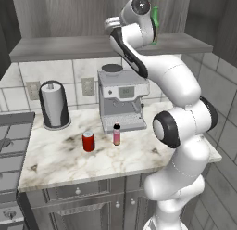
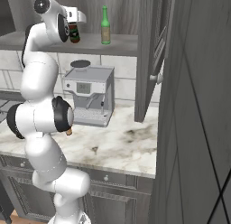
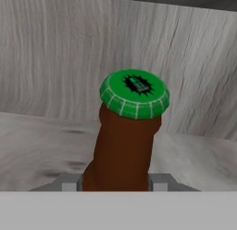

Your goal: Sort all alcoholic drinks to one cabinet, and non-alcoholic drinks to the other.

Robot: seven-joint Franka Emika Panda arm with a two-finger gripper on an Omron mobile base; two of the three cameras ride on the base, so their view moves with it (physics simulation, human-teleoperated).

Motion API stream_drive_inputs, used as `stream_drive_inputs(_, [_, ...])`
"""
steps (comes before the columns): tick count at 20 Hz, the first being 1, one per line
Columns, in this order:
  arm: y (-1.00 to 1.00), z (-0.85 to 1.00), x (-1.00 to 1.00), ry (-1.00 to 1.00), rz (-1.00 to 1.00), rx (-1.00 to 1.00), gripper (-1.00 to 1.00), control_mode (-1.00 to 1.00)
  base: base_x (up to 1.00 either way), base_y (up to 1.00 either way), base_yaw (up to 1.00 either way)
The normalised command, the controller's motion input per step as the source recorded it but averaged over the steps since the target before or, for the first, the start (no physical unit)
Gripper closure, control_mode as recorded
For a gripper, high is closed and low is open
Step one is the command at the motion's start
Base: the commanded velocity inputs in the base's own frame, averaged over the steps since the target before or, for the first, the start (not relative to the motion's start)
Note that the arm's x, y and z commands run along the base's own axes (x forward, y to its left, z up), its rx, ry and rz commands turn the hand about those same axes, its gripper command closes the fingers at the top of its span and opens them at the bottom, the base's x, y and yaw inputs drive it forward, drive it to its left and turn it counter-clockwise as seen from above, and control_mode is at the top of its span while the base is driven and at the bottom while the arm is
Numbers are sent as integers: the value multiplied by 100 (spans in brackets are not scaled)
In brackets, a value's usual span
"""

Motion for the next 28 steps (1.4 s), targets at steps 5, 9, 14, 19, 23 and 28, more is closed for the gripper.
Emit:
stream_drive_inputs(5, [7,-23,17,0,0,0,100,-100,0,0,0])
stream_drive_inputs(9, [7,-15,14,0,0,0,100,-100,0,0,0])
stream_drive_inputs(14, [5,-13,12,0,0,0,100,-100,0,0,0])
stream_drive_inputs(19, [6,-13,10,0,0,0,-100,-100,0,0,0])
stream_drive_inputs(23, [2,-13,11,0,0,0,-100,-100,0,0,0])
stream_drive_inputs(28, [0,-11,12,0,0,1,-100,-100,0,0,0])
